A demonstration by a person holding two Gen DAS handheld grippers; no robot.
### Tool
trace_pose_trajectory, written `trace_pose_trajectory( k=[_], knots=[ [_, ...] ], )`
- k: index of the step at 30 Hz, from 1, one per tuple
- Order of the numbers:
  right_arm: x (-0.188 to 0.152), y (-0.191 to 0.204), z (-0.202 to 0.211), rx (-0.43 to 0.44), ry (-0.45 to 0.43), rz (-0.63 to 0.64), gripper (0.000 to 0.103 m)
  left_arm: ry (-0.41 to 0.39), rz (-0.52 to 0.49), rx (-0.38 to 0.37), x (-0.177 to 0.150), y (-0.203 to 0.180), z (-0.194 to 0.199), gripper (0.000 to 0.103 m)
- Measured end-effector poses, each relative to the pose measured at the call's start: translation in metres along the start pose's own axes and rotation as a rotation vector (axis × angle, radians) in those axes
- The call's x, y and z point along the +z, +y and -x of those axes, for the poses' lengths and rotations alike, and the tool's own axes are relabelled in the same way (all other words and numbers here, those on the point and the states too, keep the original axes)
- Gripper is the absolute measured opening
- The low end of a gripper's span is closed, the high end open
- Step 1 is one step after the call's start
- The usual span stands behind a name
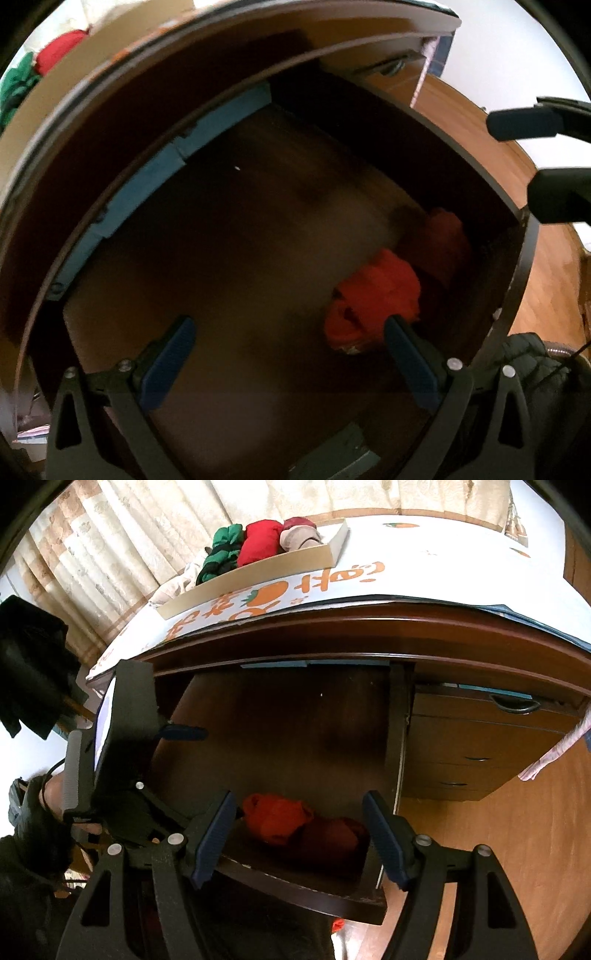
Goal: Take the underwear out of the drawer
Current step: 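Lower both open tools back into the drawer toward the red garment, then grasp the red garment in the drawer with the left tool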
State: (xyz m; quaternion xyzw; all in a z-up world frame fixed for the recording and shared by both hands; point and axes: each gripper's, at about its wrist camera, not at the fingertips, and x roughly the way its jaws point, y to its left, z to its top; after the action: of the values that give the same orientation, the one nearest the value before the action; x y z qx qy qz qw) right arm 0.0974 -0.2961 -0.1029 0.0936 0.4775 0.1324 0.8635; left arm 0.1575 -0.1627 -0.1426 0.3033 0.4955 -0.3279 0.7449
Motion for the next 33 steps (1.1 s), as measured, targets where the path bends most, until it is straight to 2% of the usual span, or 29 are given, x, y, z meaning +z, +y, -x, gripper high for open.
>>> trace_pose_trajectory(
  k=[7,12,17,21,23,25,30,33],
  knots=[
    [0.002,-0.003,-0.007,-0.048,0.041,0.049,0.073,0.056,0.017,-0.062,0.001,0.005,-0.009,0.103],
    [0.005,-0.004,-0.01,-0.049,0.051,0.055,0.073,0.08,0.017,-0.093,0.008,0.004,-0.013,0.103],
    [0.007,-0.008,-0.008,-0.047,0.046,0.043,0.073,0.106,0.007,-0.156,0.019,0.0,-0.022,0.102],
    [0.008,-0.011,-0.006,-0.04,0.048,0.038,0.073,0.183,0.029,-0.227,0.024,0.001,-0.032,0.092],
    [0.009,-0.013,-0.006,-0.036,0.051,0.035,0.073,0.23,0.037,-0.312,0.025,0.001,-0.036,0.09],
    [0.011,-0.015,-0.005,-0.037,0.05,0.03,0.073,0.253,0.027,-0.36,0.025,0.0,-0.037,0.09],
    [0.014,-0.023,-0.005,-0.03,0.045,0.001,0.073,0.289,0.0,-0.402,0.026,-0.005,-0.045,0.081],
    [0.015,-0.023,-0.006,-0.025,0.042,-0.001,0.073,0.301,-0.011,-0.441,0.027,-0.009,-0.044,0.07]
  ],
)
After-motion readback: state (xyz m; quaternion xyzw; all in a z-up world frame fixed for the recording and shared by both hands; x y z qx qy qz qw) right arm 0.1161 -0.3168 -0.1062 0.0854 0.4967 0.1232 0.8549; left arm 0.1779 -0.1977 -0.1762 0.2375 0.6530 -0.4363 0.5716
